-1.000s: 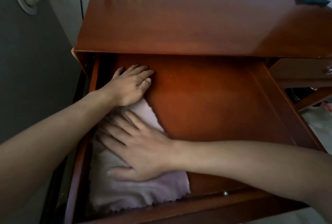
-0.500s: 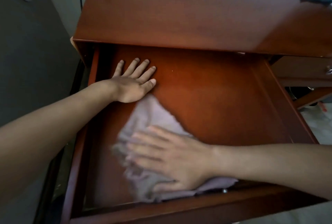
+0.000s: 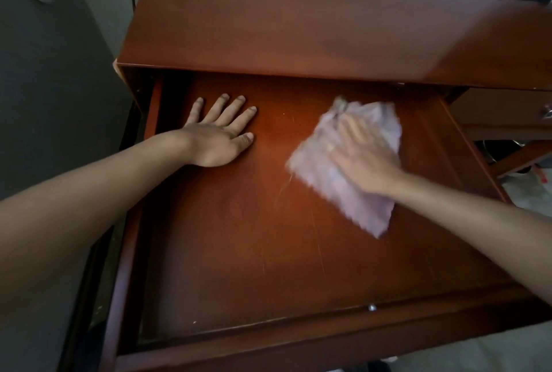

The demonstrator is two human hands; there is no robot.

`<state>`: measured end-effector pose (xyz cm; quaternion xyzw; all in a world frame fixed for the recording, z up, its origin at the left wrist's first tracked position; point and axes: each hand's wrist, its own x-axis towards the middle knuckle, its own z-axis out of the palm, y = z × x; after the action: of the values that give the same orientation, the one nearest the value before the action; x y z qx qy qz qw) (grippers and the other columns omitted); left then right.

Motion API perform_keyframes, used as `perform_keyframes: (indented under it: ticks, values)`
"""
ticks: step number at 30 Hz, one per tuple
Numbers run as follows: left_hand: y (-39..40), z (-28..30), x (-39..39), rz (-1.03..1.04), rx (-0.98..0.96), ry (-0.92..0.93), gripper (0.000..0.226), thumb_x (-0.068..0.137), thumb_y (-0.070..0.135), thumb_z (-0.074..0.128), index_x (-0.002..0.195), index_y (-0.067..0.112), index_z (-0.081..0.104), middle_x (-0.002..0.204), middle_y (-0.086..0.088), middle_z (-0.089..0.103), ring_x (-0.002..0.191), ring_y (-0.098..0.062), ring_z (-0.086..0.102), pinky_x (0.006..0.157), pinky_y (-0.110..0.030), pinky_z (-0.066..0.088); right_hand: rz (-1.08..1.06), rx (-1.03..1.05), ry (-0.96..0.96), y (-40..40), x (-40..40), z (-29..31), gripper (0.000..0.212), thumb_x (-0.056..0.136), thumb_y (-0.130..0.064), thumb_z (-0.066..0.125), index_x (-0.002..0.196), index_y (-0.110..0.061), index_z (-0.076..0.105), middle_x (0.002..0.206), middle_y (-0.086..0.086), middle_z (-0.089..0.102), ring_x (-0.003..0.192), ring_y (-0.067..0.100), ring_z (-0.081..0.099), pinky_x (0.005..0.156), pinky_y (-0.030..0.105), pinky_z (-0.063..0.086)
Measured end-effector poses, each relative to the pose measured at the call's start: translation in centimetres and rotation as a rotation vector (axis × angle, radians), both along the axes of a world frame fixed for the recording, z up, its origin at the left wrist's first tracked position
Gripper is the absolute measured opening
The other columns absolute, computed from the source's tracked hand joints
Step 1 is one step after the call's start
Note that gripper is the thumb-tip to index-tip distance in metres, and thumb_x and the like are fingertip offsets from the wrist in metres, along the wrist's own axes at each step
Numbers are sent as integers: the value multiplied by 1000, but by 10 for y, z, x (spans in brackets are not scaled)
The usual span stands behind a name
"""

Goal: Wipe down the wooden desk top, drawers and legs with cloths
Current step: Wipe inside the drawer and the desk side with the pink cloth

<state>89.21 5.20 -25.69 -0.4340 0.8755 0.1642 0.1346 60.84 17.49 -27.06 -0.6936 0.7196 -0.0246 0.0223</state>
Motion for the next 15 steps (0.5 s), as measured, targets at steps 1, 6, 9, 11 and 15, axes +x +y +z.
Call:
perform_keyframes:
  ticks: [1, 6, 9, 11, 15]
  values:
    - [0, 0, 0, 5, 11, 16, 63, 107, 58, 10, 161, 41, -16, 167, 12, -29, 151, -14, -34, 122, -53, -21, -201, 34, 6, -16, -19, 1, 81, 99, -61, 3, 154, -7, 30, 159, 16, 31, 147, 35, 28, 122, 50, 22]
    - [-2, 9, -1, 99, 86, 216, 53, 112, 45, 14, 164, 39, 10, 172, 16, -7, 155, -6, -19, 125, -44, -18, -90, -25, 40, -36, 55, -2, 85, 93, -60, 23, 157, -4, 22, 161, 19, 26, 147, 39, 25, 120, 53, 21]
    - [-2, 13, -1, 168, 104, 339, 49, 114, 36, 19, 163, 31, 24, 172, 14, 8, 157, -3, -7, 126, -38, -14, 437, -62, -5, 22, 163, -2, 78, 95, -64, 45, 144, -3, 45, 147, 19, 44, 137, 39, 36, 117, 54, 23]
    - [-1, 12, 2, 157, 104, 351, 50, 113, 38, 22, 163, 32, 23, 172, 16, 7, 156, -2, -8, 126, -39, -15, 803, -26, 120, 65, 199, 9, 70, 99, -60, 41, 148, -10, 43, 154, 15, 39, 146, 35, 26, 121, 50, 15]
    - [9, 3, 5, 61, 36, 166, 65, 109, 51, 26, 165, 33, 1, 171, 15, -13, 155, -7, -21, 125, -46, -17, 1036, 60, 184, 87, 138, 12, 71, 103, -59, 34, 162, -19, 24, 171, 7, 11, 158, 23, -3, 127, 45, 2]
